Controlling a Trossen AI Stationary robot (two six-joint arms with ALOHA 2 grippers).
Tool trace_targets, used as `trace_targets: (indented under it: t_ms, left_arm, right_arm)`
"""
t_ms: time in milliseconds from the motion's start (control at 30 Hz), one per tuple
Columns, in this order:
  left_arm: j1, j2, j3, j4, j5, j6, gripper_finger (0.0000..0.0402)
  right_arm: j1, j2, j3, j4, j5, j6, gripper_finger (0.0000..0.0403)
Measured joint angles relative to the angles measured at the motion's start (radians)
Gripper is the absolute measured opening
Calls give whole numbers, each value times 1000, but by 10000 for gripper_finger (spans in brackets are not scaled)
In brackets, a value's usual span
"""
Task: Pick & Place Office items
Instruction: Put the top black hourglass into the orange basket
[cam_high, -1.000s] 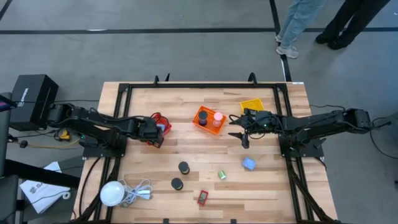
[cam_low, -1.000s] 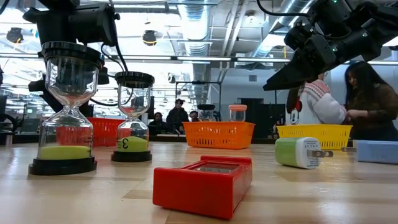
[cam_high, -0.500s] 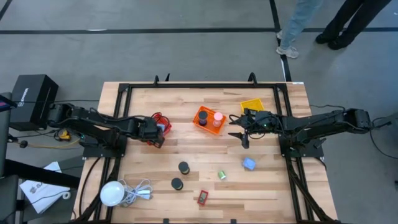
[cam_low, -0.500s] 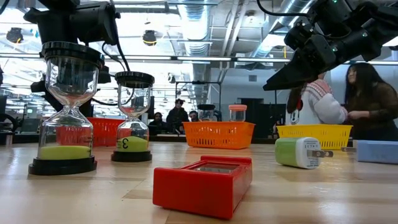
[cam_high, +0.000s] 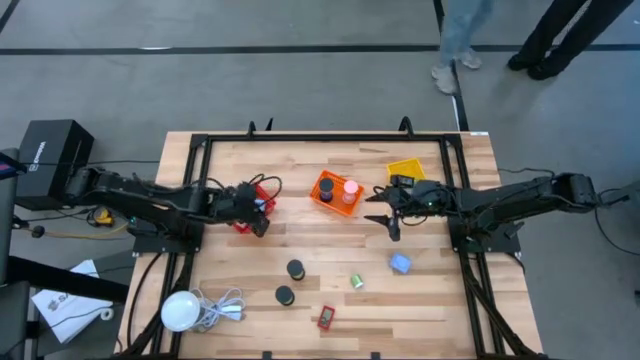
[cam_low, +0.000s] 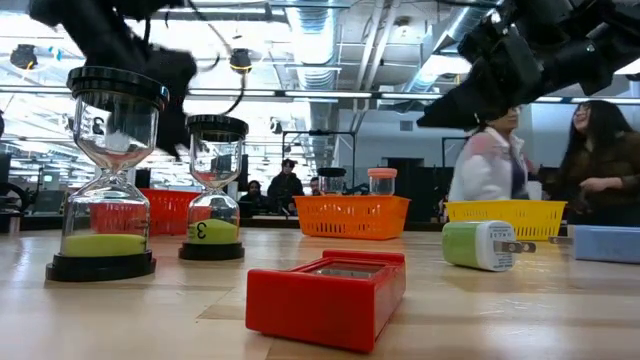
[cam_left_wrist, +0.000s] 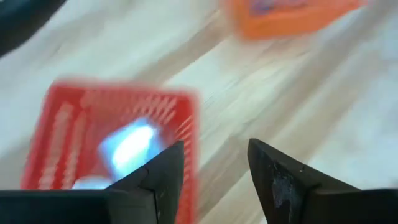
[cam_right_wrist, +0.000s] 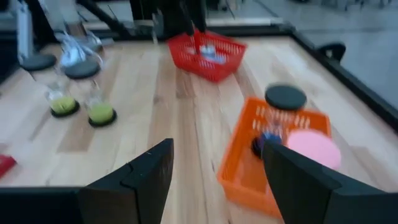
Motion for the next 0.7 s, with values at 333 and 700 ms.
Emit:
trace_targets:
  t_ms: [333,700]
  left_arm:
    - [-143,0,0,273,-6,265,173]
    - [-195,0,0,305,-6,289,172]
  right_arm:
    - [57,0,1,89,-1,37,235]
    - [71,0,1,138,-1,36,235]
